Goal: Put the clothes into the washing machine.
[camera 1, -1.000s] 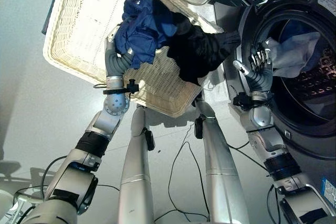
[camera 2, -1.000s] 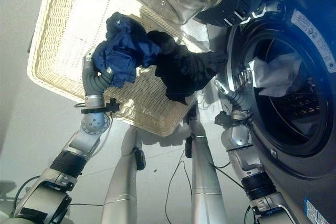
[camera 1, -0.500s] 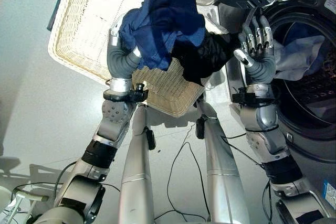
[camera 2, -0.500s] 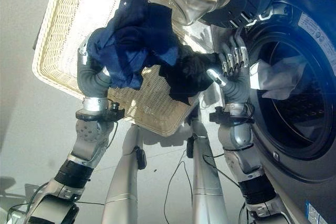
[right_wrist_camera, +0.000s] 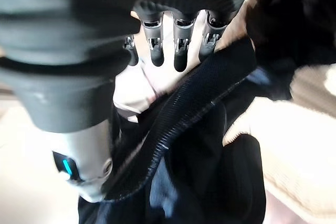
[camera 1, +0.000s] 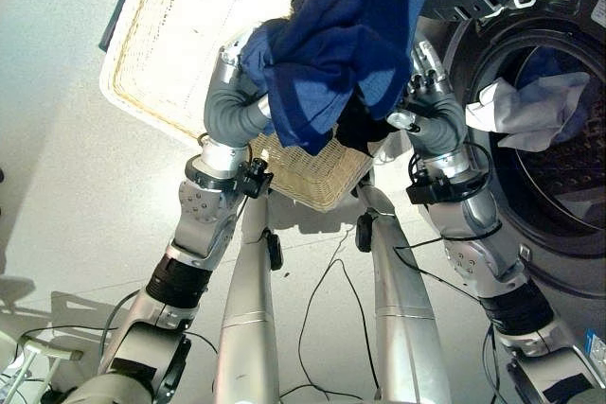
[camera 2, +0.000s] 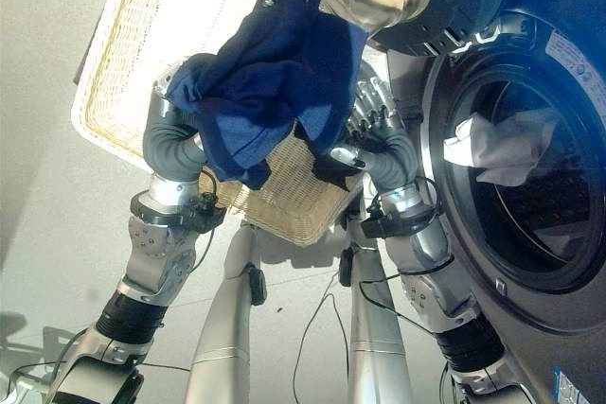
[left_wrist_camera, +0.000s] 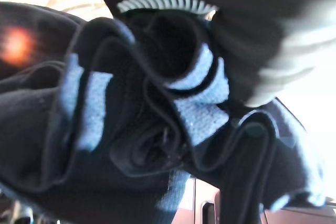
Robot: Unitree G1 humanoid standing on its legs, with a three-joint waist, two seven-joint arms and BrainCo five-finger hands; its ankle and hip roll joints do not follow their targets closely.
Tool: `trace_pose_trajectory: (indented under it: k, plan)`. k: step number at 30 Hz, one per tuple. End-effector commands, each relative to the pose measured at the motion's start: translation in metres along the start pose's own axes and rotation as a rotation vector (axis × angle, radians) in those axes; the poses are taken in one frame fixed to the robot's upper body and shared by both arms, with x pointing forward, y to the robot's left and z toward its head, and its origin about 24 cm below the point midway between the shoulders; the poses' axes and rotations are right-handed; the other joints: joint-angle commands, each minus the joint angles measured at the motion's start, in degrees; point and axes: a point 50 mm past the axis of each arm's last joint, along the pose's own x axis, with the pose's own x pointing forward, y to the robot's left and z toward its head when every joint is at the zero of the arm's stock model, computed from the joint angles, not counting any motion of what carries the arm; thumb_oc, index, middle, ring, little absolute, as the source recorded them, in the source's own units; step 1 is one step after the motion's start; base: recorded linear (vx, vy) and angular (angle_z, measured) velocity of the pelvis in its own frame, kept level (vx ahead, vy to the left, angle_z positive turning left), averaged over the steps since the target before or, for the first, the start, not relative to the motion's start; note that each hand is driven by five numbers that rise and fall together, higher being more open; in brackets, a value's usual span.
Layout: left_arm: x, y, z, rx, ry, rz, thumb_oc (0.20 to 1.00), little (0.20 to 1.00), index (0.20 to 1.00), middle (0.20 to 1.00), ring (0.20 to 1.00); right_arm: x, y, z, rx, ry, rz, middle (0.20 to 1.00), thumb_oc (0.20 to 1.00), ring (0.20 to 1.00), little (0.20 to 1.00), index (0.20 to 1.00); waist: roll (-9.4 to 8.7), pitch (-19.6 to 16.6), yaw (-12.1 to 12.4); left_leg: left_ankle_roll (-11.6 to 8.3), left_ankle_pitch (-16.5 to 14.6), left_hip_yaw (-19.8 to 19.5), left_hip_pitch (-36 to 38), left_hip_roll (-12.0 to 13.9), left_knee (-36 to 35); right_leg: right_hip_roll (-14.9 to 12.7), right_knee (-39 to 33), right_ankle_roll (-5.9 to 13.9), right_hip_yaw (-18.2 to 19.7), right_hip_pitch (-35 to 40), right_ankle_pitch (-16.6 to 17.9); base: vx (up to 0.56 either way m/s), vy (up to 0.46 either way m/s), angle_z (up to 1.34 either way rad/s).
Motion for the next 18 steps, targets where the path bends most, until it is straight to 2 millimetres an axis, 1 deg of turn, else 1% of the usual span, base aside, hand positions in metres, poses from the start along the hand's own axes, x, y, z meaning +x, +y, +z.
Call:
trace_pose_trajectory:
  k: [1, 2, 5, 6, 9, 10, 14, 16, 18]
  plan:
    - [0.012, -0.013, 0.022, 0.010, -0.112, -0.122, 0.200, 0.200, 0.200, 0.200, 0.200, 0.008, 0.018, 0.019, 0.052, -0.094, 0.137, 1.000, 1.000, 1.000, 1.000, 1.000, -1.52, -1.2, 0.2, -0.89, -6.0, 1.2, -0.3, -2.7, 6.3, 1.7, -17.2, 6.21, -3.2, 6.4, 13.2, 0.00, 0.000, 0.00]
    - [0.014, -0.017, 0.019, 0.015, -0.089, -0.142, 0.200, 0.200, 0.200, 0.200, 0.200, 0.009, 0.022, 0.017, 0.068, -0.085, 0.162, 1.000, 1.000, 1.000, 1.000, 1.000, -1.49, -1.2, 0.2, -0.87, -5.9, 1.1, -0.3, -2.8, 6.3, 1.8, -17.2, 6.24, -3.2, 6.4, 13.2, 0.00, 0.000, 0.00]
    - [0.015, -0.021, 0.016, 0.040, -0.070, -0.161, 0.200, 0.200, 0.200, 0.200, 0.200, 0.012, 0.026, 0.016, 0.088, -0.077, 0.186, 1.000, 1.000, 1.000, 1.000, 1.000, -1.45, -1.2, 0.3, -0.87, -5.9, 1.1, -0.4, -2.9, 6.3, 1.8, -17.3, 6.21, -3.2, 6.3, 13.3, 0.00, -0.004, 0.05]
    - [0.019, -0.030, 0.011, 0.154, -0.057, -0.195, 0.200, 0.200, 0.200, 0.200, 0.200, 0.018, 0.035, 0.014, 0.117, -0.070, 0.238, 1.000, 1.000, 1.000, 1.000, 1.000, -1.38, -1.2, 0.4, -0.86, -5.7, 0.9, -0.5, -2.9, 6.3, 1.8, -17.4, 6.19, -3.3, 6.1, 13.4, 0.01, 0.007, 0.05]
    - [0.021, -0.032, 0.008, 0.204, -0.053, -0.206, 0.200, 0.200, 0.200, 0.200, 0.200, 0.021, 0.038, 0.013, 0.129, -0.060, 0.265, 1.000, 1.000, 1.000, 1.000, 1.000, -1.30, -1.2, 0.5, -0.82, -5.6, 0.9, -0.5, -3.1, 6.3, 1.8, -17.5, 6.18, -3.4, 6.2, 13.5, 0.00, 0.001, 0.02]
    - [0.022, -0.036, 0.007, 0.262, -0.063, -0.228, 0.200, 0.200, 0.200, 0.200, 0.200, 0.023, 0.041, 0.012, 0.132, -0.053, 0.277, 1.000, 1.000, 1.000, 1.000, 1.000, -1.26, -1.2, 0.6, -0.86, -5.6, 1.0, -0.6, -2.9, 6.4, 1.7, -17.4, 6.20, -3.4, 6.2, 13.3, 0.00, 0.000, 0.00]
    - [0.024, -0.038, 0.005, 0.318, -0.058, -0.252, 0.200, 0.200, 0.200, 0.200, 0.200, 0.024, 0.042, 0.012, 0.154, -0.048, 0.289, 1.000, 1.000, 1.000, 1.000, 1.000, -1.34, -1.2, 0.6, -0.86, -5.6, 0.9, -0.7, -3.0, 6.6, 1.6, -17.5, 6.22, -3.6, 6.2, 13.4, 0.00, 0.000, 0.00]
    - [0.025, -0.042, 0.001, 0.397, -0.053, -0.290, 0.200, 0.200, 0.200, 0.200, 0.200, 0.026, 0.045, 0.013, 0.187, -0.055, 0.314, 1.000, 1.000, 1.000, 1.000, 1.000, -1.46, -1.2, 0.7, -0.90, -5.6, 0.9, -0.9, -3.0, 6.9, 1.5, -17.3, 6.27, -3.8, 6.0, 13.5, 0.00, 0.000, 0.00]
    - [0.025, -0.043, -0.001, 0.428, -0.053, -0.309, 0.200, 0.200, 0.200, 0.200, 0.200, 0.026, 0.045, 0.013, 0.211, -0.056, 0.323, 1.000, 1.000, 1.000, 1.000, 1.000, -1.49, -1.2, 0.6, -0.95, -5.6, 0.8, -0.9, -2.9, 7.1, 1.5, -17.2, 6.26, -3.9, 5.9, 13.6, 0.00, 0.000, 0.00]
